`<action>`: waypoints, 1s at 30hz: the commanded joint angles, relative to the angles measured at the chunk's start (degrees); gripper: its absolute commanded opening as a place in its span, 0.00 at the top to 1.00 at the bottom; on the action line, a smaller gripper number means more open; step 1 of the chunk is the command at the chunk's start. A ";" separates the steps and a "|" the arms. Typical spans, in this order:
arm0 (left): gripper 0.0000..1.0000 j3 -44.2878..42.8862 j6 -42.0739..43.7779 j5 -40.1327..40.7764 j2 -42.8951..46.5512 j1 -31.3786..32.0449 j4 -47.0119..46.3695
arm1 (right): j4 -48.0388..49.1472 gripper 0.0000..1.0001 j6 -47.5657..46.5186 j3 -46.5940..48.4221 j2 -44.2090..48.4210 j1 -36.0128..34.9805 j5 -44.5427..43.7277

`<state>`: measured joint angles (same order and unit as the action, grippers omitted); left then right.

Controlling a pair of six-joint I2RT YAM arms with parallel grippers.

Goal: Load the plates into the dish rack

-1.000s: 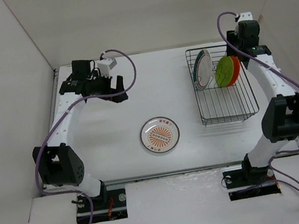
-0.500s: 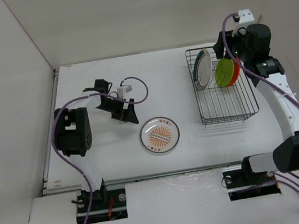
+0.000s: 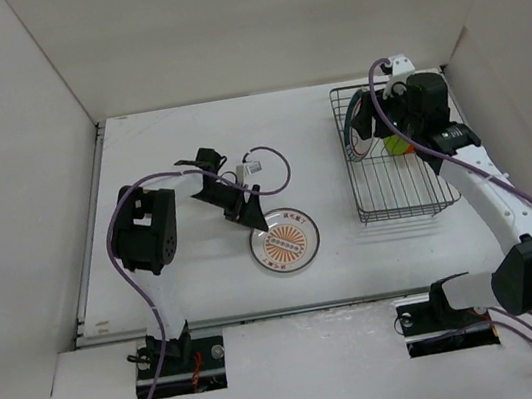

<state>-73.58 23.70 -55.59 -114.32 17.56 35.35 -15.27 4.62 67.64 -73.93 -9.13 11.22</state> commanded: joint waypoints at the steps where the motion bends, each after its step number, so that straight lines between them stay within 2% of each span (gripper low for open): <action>1: 0.29 2.30 0.82 3.12 -3.80 0.02 0.33 | 4.98 0.32 1.61 -0.05 0.98 -1.51 1.34; 2: 0.31 2.30 0.30 3.12 -4.32 0.02 0.33 | 4.98 0.32 1.62 -0.05 0.98 -1.51 1.34; 5: 0.44 2.30 -0.23 3.74 -4.94 0.02 -0.19 | 4.98 0.32 1.62 -0.05 1.60 -1.51 1.34; 6: 0.44 2.30 -0.24 3.74 -4.94 0.02 -0.20 | 4.98 0.32 2.14 -0.05 2.29 -1.51 1.87; 9: 0.53 2.30 -0.24 4.26 -6.09 0.02 -0.72 | 4.98 0.32 2.14 -0.05 2.83 -1.51 2.39; 10: 0.62 2.30 -0.24 4.26 -6.70 0.02 -0.72 | 4.98 0.32 2.14 -0.05 3.35 -1.51 2.40; 12: 0.70 1.77 -0.76 4.79 -8.10 0.02 -0.72 | 4.98 0.32 2.14 -0.05 3.35 -1.51 2.40; 17: 0.77 1.25 -0.76 4.79 -8.64 0.02 -0.72 | 4.98 0.32 2.14 -0.05 3.35 -1.51 2.93; 18: 0.88 1.25 -1.29 4.79 -8.64 0.02 -0.72 | 4.98 0.32 2.14 -0.05 3.35 -1.51 2.93; 20: 1.00 1.25 -1.29 4.79 -8.64 0.02 -0.72 | 4.98 0.32 2.67 -0.05 3.35 -1.51 3.45; 24: 1.00 -0.59 -1.91 5.32 -7.06 0.02 -0.11 | 4.98 0.32 3.28 -0.05 5.98 -0.89 5.91; 25: 1.00 -0.60 -1.91 5.32 -4.88 0.02 0.41 | 4.98 0.28 3.81 -0.05 6.69 -0.02 6.44; 27: 1.00 -2.35 -1.91 6.02 -1.53 0.02 0.42 | 5.59 0.00 4.61 -1.10 8.27 1.39 7.75; 30: 1.00 -5.59 -3.31 8.57 7.25 0.02 0.42 | 8.22 0.00 4.61 -2.24 10.21 3.05 17.05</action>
<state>-74.17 18.52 -54.15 -116.84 17.69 37.36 -12.58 8.43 66.17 -66.39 -7.64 19.53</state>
